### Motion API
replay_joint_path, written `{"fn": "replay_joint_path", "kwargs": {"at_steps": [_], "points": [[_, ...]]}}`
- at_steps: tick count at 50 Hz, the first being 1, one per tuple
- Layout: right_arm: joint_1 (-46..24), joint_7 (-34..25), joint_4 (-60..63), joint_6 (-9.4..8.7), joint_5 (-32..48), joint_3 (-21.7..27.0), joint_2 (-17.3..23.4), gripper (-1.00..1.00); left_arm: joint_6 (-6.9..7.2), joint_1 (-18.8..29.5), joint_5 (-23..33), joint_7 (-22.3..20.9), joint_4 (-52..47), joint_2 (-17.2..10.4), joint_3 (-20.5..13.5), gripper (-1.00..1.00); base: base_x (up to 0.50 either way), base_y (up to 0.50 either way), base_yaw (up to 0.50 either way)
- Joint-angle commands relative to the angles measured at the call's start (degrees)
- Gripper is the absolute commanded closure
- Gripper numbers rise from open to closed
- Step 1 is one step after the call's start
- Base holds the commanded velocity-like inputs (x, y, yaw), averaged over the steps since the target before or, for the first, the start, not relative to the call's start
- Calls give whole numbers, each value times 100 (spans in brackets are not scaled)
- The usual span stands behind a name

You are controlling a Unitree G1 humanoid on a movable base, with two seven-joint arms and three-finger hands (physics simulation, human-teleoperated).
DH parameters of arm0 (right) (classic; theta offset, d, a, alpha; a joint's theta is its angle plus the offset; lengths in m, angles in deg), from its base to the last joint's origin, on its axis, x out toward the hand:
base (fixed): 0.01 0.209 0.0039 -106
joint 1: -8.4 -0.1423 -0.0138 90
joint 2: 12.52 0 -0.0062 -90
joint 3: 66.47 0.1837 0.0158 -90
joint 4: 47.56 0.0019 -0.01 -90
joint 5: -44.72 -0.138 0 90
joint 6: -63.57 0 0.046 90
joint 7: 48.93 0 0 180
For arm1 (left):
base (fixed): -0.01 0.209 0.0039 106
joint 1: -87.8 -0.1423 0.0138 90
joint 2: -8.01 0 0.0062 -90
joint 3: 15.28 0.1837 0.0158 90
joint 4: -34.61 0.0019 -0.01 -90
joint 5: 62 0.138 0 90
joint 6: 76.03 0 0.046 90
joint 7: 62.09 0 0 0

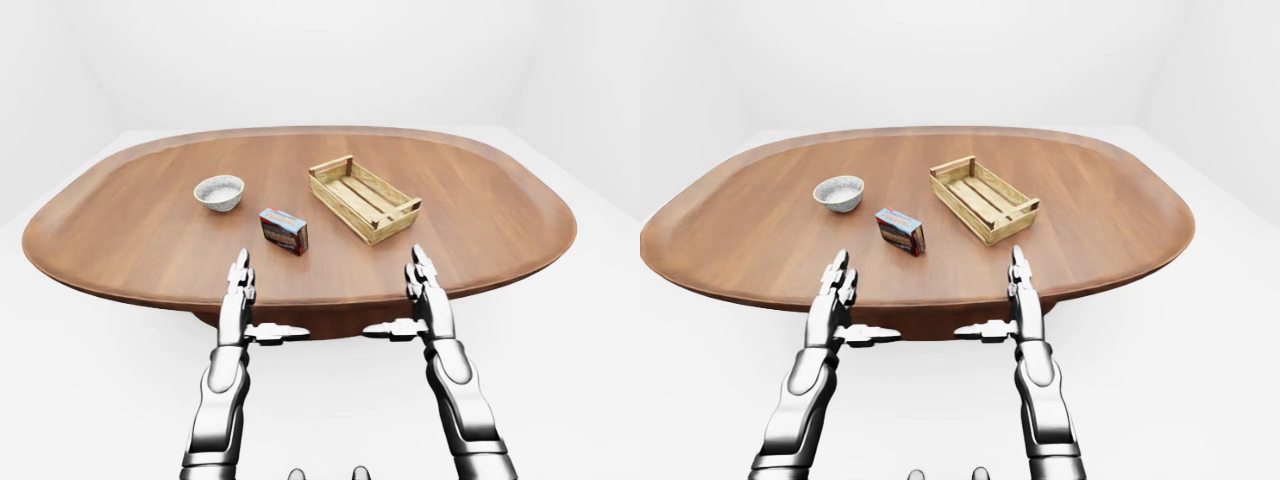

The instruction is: Pick up the chocolate pudding and put it in the tray.

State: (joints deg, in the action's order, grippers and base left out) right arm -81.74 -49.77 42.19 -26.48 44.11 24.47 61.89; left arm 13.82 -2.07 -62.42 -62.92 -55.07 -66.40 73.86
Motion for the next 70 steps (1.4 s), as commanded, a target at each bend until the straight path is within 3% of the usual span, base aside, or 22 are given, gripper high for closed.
{"fn": "replay_joint_path", "kwargs": {"at_steps": [1,15,16,18,21,37,70], "points": [[-15,-128,-65,8,-103,147,65,-100,-13,17,-65,-128,36,-68,-133,-100,0,0,0],[65,-105,113,36,-83,131,56,-100,18,-30,-52,-137,-49,-63,-122,-100,0,0,0],[71,-93,130,66,-79,134,54,-100,20,-29,-52,-137,-51,-63,-123,-100,0,0,0],[115,-27,226,332,-48,147,39,-100,20,-20,-51,-138,-40,-64,-125,-100,0,0,0],[196,25,469,506,-107,171,10,-100,-2,-17,-55,-140,-15,-66,-131,-100,0,0,0],[334,260,1346,506,-308,191,-31,-100,12,12,-61,-133,8,-70,-138,-100,0,0,0],[441,213,1673,506,-188,134,-39,-100,23,-13,-61,-142,-27,-69,-137,-100,0,0,0]]}}
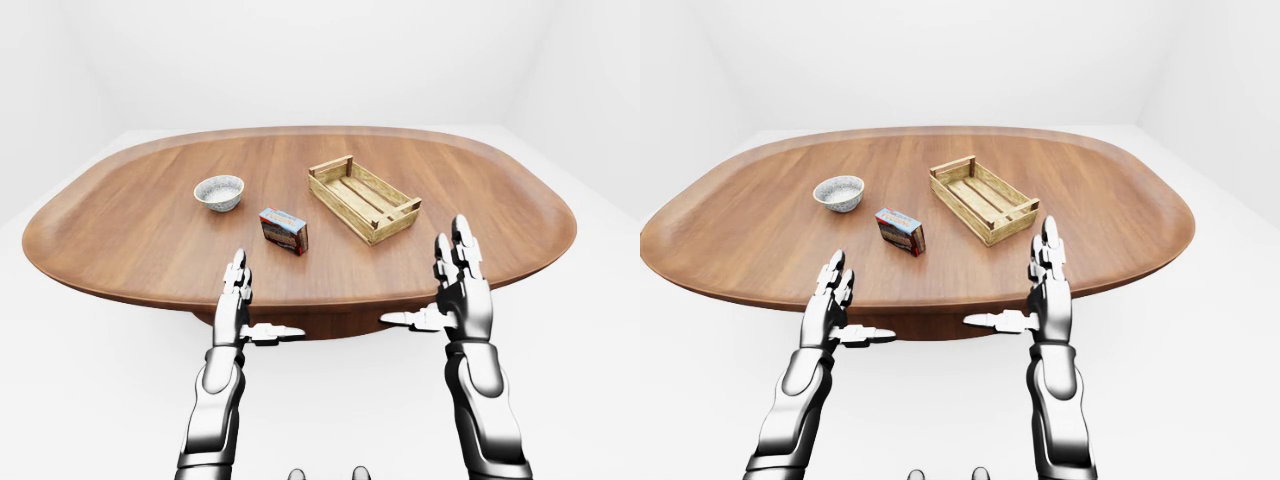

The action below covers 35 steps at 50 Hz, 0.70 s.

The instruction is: Pick up the chocolate pudding and put it in the tray.

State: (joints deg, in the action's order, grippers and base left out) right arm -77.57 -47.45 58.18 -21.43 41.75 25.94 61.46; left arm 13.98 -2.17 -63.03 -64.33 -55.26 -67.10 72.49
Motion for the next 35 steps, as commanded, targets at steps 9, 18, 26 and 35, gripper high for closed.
{"fn": "replay_joint_path", "kwargs": {"at_steps": [9,18,26,35], "points": [[14,-28,34,0,38,0,3,-100,7,-3,0,0,-8,1,-1,-100,0,10,0],[32,-36,33,0,37,-8,-2,-100,7,-2,0,-1,-8,1,0,-100,0,33,0],[32,-33,52,0,32,-14,-3,-100,9,-3,0,-1,-8,1,0,-100,0,37,0],[35,-37,8,0,-6,-6,-5,-100,6,-2,0,-2,-8,0,0,-100,0,20,0]]}}
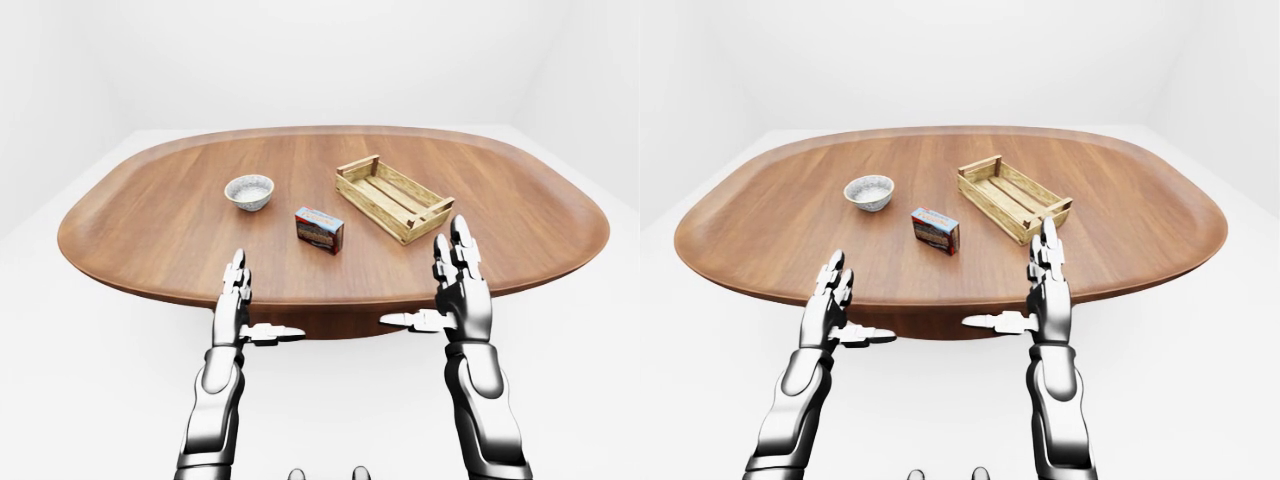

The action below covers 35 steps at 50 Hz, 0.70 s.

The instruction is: Pick up the chocolate pudding and put it in the tray.

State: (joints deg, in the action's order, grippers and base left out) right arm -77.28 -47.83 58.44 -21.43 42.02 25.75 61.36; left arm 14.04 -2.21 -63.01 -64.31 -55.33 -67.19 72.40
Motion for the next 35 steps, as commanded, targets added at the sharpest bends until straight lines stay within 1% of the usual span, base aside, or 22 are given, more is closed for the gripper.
{"fn": "replay_joint_path", "kwargs": {"at_steps": [1,30,35], "points": [[12,2,-5,0,-33,10,5,-100,-1,1,-1,-3,0,10,9,-100,0,0,0],[1,-5,-44,0,-25,9,9,-100,1,1,-2,-4,-1,10,9,-100,0,0,0],[6,-7,-25,0,-29,10,9,-100,-3,1,-2,-3,0,11,8,-100,15,0,0]]}}
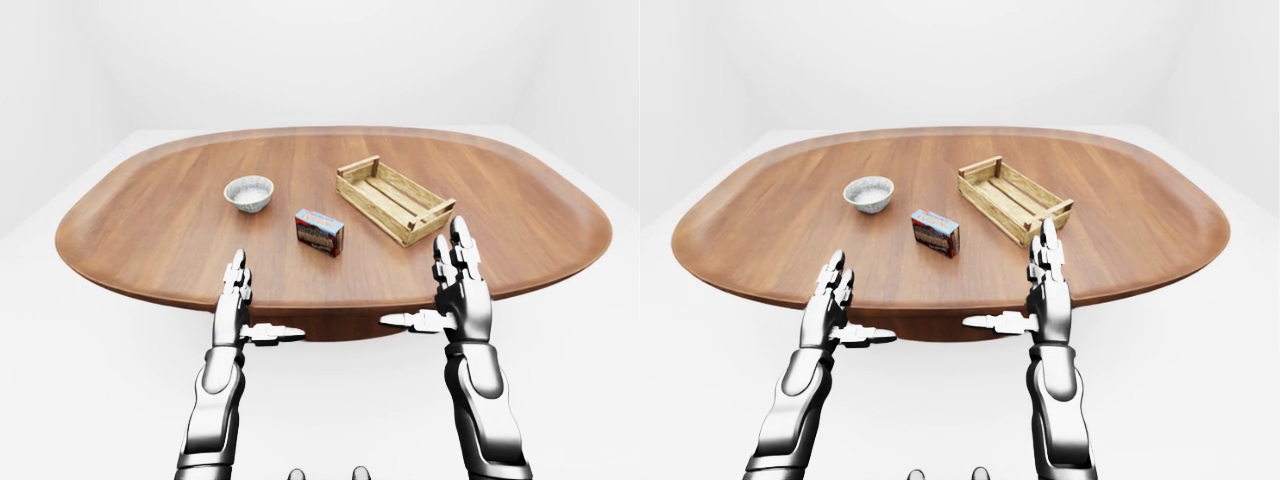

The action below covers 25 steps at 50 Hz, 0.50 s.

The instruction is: Pick up the chocolate pudding and put it in the tray.

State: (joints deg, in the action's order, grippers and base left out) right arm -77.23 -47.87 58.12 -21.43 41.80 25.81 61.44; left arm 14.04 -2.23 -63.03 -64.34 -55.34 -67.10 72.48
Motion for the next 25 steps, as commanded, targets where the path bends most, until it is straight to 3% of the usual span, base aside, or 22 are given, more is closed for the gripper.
{"fn": "replay_joint_path", "kwargs": {"at_steps": [1,25], "points": [[4,-6,4,0,-6,2,1,-100,-2,3,1,0,0,0,1,-100,15,0,0],[5,-8,0,0,-19,3,-1,-100,-1,3,1,0,0,0,1,-100,28,0,0]]}}
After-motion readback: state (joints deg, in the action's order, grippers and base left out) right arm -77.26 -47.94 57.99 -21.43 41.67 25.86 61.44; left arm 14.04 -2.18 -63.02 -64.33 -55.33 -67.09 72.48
